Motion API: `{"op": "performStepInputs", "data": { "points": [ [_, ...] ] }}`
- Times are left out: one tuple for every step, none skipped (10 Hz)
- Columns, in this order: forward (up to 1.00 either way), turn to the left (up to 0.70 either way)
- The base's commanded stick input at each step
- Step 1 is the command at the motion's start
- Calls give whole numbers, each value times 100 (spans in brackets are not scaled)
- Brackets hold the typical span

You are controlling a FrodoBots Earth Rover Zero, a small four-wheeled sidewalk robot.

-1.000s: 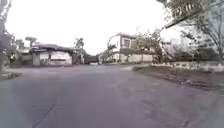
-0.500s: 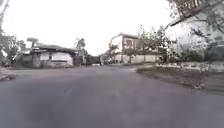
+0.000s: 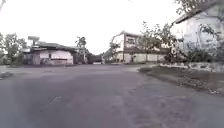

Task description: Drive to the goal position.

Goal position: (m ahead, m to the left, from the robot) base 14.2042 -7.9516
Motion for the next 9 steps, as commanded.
{"op": "performStepInputs", "data": {
  "points": [
    [100,0],
    [100,0],
    [100,0],
    [100,0],
    [100,0],
    [100,0],
    [100,0],
    [100,0],
    [100,0]
  ]
}}
